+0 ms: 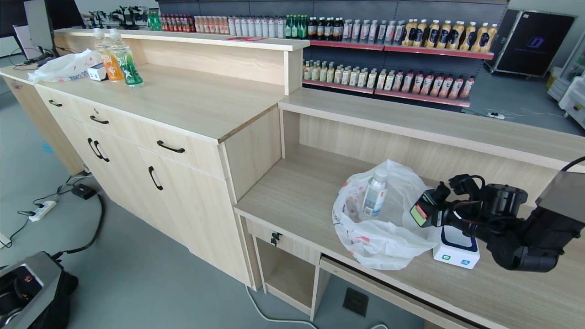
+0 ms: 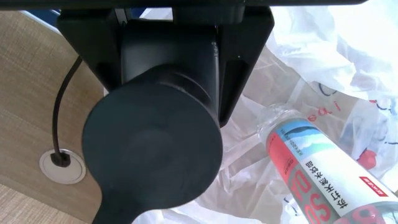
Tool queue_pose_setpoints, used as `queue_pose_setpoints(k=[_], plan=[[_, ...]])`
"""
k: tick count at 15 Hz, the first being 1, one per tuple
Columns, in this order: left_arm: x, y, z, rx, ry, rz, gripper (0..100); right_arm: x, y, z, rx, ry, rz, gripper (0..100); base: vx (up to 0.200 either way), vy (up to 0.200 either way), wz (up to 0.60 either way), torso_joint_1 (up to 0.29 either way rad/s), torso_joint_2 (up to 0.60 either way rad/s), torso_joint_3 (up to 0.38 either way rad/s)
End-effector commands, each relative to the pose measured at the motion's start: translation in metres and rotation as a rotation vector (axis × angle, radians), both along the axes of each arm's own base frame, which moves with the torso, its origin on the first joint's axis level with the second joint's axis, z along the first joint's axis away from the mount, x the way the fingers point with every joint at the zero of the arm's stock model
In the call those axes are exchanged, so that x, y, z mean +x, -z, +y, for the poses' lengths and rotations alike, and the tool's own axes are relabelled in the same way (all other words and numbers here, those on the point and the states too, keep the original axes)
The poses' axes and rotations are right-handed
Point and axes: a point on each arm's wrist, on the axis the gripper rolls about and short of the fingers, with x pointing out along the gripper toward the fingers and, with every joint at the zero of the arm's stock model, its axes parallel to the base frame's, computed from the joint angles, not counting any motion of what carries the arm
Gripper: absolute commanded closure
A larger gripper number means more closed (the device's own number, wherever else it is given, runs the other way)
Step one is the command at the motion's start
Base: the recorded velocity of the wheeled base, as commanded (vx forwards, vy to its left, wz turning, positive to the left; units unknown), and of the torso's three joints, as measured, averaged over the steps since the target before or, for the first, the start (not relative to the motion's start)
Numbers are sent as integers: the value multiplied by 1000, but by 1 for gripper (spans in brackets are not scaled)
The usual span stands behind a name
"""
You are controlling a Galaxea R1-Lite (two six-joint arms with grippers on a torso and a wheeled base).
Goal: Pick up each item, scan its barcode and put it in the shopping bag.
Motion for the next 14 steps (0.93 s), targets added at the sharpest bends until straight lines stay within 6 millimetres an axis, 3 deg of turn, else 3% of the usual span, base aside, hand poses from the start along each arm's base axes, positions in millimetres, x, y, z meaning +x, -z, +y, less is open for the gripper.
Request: queue_pose_setpoints(k=[1,14], plan=[[0,0,0,-1,-1,0,0,1,2,0,-1,0,3,100,0,0,0,0,0,0],[0,0,0,0,-1,0,0,1,12,0,-2,-3,24,100,0,0,0,0,0,0]])
